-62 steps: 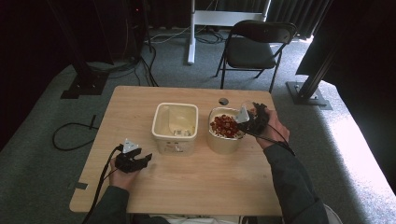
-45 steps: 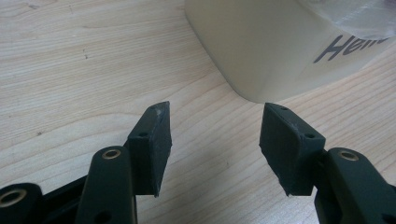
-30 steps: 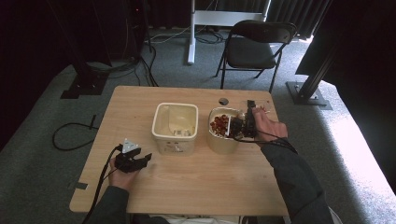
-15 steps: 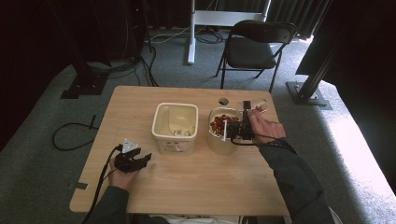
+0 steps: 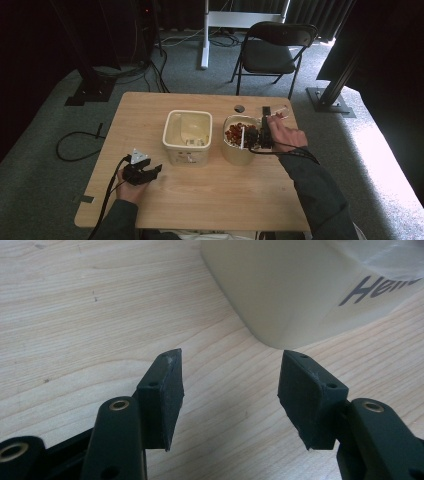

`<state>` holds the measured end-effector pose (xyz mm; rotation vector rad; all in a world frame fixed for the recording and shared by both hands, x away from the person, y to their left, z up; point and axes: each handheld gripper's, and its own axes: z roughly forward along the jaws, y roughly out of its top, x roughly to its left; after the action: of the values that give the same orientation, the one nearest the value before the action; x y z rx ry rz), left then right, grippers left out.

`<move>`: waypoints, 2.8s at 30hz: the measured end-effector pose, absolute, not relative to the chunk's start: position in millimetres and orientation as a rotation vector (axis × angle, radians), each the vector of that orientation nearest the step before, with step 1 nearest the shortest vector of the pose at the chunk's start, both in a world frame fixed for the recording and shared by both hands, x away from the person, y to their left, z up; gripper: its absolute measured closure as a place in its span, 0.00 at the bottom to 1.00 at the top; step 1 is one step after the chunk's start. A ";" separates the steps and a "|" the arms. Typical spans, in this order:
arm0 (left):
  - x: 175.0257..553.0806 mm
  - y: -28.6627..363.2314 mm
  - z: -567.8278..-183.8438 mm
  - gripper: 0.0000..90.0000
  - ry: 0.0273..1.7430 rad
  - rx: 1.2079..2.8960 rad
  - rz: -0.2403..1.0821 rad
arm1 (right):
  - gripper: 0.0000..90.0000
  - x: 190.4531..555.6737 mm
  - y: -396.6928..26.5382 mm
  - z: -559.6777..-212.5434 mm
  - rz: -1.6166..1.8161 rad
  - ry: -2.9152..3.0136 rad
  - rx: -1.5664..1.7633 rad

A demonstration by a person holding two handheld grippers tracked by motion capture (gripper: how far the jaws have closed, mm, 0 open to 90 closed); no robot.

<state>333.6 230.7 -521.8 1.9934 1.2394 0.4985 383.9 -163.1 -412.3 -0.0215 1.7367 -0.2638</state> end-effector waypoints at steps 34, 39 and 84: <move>333.5 228.5 -522.1 0.49 1.234 2.007 0.502 | 0.40 381.7 -157.2 -413.1 -0.224 1.745 -0.009; 334.1 228.4 -522.8 0.49 1.237 2.011 0.500 | 0.40 378.6 -155.1 -415.2 -0.214 1.748 -0.041; 335.2 225.9 -522.8 0.49 1.227 2.020 0.499 | 0.40 377.4 -170.0 -395.1 0.043 1.782 0.211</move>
<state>335.2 225.9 -522.8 2.0199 1.2274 0.4993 377.4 -170.0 -395.1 0.2110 1.7823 0.0428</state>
